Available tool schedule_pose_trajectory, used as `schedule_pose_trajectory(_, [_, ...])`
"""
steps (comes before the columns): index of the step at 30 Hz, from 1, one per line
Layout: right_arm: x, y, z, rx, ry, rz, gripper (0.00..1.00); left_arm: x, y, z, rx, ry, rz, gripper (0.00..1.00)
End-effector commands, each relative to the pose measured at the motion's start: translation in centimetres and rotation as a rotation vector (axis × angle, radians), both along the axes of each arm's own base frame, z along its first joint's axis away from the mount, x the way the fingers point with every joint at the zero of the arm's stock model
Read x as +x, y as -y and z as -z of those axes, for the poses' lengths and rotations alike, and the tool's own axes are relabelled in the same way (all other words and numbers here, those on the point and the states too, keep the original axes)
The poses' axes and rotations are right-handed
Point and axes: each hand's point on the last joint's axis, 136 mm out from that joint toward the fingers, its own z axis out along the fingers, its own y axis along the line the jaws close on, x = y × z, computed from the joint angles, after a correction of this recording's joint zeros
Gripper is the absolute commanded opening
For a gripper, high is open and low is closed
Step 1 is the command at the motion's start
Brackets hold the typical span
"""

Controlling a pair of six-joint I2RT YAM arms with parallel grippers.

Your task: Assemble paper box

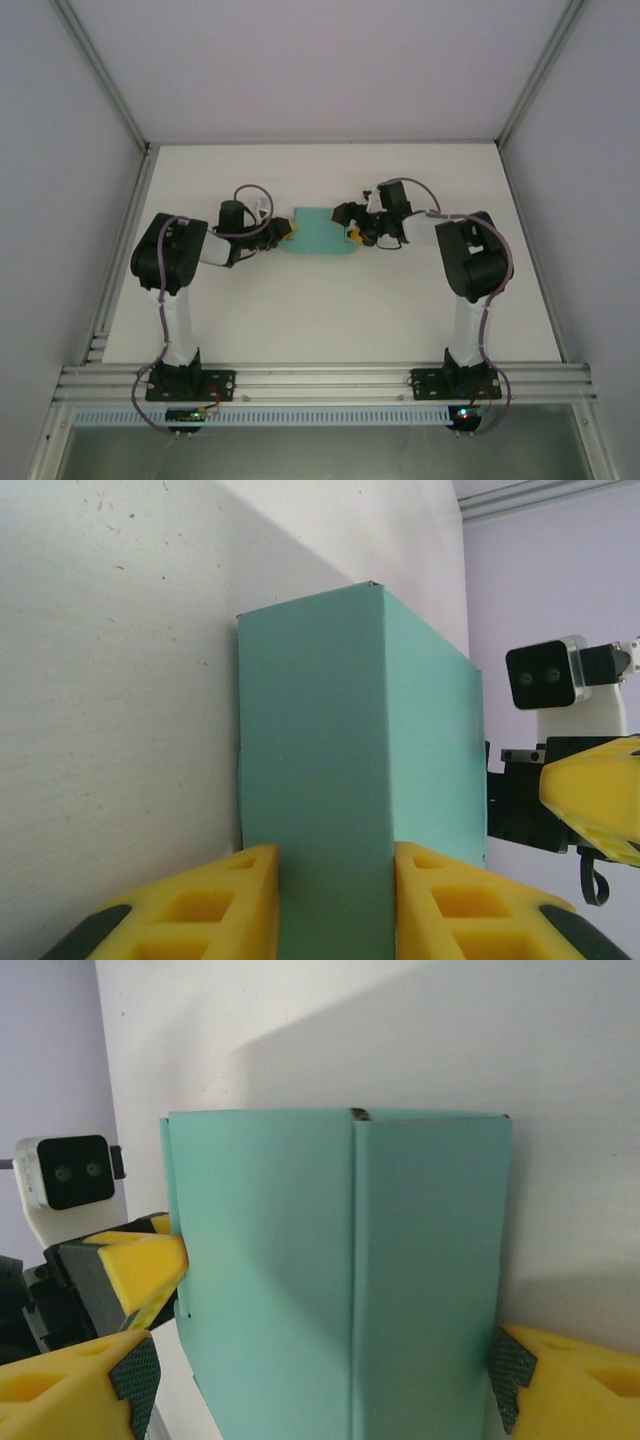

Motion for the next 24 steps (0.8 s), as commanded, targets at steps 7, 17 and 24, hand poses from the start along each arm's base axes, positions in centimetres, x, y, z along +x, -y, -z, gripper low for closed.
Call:
schedule_pose_trajectory(7, [-0.6, -0.4, -0.8, 0.034, -0.004, -0.034, 0.88, -4.0, -2.0, 7.0, 0.069, -0.264, -0.035, 0.27])
schedule_pose_trajectory(17, [1.6, -3.7, -2.8, 0.117, 0.037, -0.108, 0.62, -3.5, -1.5, 6.4, 0.062, -0.229, 0.002, 0.29])
schedule_pose_trajectory(24, [0.5, -3.2, -4.6, 0.131, 0.042, -0.093, 0.43, -1.1, 0.1, -0.2, 0.051, 0.018, 0.066, 0.46])
